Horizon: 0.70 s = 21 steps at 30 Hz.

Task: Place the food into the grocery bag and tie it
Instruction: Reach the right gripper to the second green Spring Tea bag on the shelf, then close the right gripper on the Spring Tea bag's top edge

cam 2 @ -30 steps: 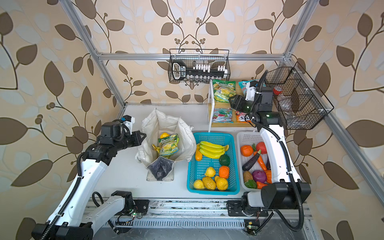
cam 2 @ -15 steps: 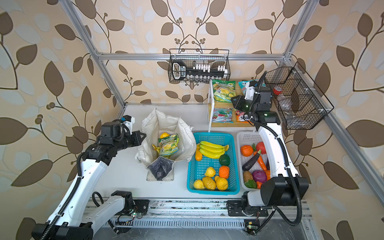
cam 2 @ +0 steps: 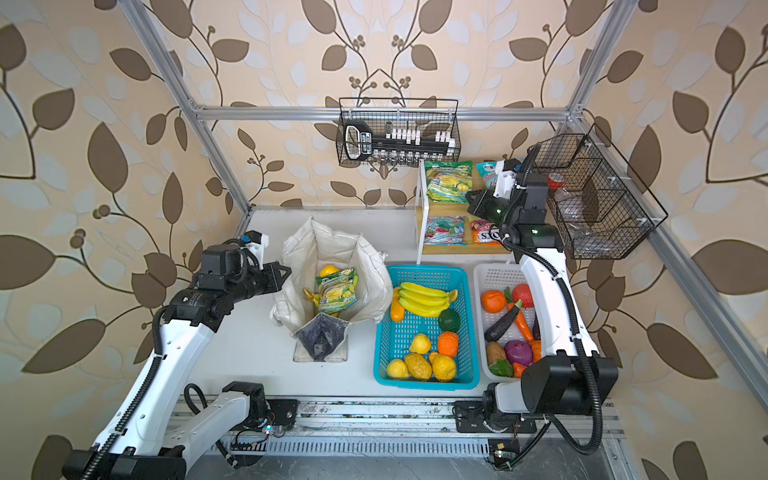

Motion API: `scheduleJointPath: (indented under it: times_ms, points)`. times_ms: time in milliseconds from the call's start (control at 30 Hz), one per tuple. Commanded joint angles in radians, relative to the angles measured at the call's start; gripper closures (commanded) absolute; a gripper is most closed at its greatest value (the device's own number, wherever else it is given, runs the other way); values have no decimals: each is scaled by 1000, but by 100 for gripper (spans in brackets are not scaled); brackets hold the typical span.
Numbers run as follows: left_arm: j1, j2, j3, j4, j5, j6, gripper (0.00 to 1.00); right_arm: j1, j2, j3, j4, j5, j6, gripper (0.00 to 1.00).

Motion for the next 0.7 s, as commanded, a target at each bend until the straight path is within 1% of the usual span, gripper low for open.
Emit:
scheduleJointPath:
  times_ms: [0,67,133,400,500,567,667]
  points:
    - [10,-23,26,21,-3,22,100,-1,-42,11,52,-52,13,100]
    - [11,-25,25,22,0,20,100,-4,-40,19,97,-116,15,100]
    - [10,-29,25,23,-1,22,100,-8,-31,42,99,-132,30,100]
    - [11,-31,27,20,5,23,100,-9,-34,84,90,-120,35,100]
    - [15,-36,28,21,11,19,100,-5,-45,66,149,-145,63,100]
    - [18,-42,28,18,-5,21,100,-3,-55,56,188,-154,94,100]
    - [18,-46,25,24,11,18,100,9,-62,77,180,-139,95,100]
